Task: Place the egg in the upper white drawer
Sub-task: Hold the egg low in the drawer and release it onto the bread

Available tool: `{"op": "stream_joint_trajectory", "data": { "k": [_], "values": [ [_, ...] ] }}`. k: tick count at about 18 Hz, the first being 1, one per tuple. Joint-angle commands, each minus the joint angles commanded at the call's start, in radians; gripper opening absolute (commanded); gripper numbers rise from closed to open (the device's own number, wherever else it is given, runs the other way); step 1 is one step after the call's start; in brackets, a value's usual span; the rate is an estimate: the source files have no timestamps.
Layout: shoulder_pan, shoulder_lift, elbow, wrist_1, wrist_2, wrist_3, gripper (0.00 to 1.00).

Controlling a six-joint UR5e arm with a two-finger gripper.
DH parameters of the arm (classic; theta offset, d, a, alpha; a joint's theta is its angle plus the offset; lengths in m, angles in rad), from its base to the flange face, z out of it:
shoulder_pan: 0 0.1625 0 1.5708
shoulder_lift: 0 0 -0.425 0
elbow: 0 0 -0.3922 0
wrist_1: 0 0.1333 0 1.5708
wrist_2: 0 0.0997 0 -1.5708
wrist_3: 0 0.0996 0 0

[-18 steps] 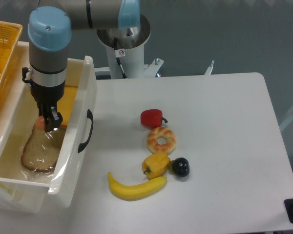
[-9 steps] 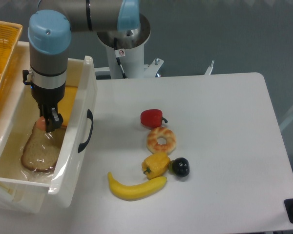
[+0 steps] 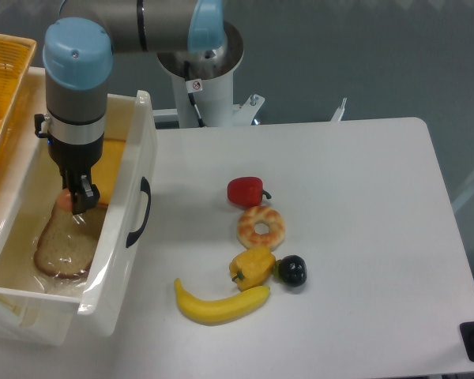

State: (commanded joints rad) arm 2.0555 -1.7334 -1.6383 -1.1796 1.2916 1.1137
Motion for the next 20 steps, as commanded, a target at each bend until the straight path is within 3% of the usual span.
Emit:
{"op": "stream_joint_trajectory", "data": {
  "k": [2, 4, 20],
  "values": [
    [0.000, -0.002, 0.000, 0.000, 0.000, 0.000, 0.32],
    [-0.002, -0.006, 0.000, 0.000, 0.000, 0.000, 0.40],
    [-0.008, -0.006, -0.009, 0.000, 0.008, -0.002, 0.61]
  ]
}}
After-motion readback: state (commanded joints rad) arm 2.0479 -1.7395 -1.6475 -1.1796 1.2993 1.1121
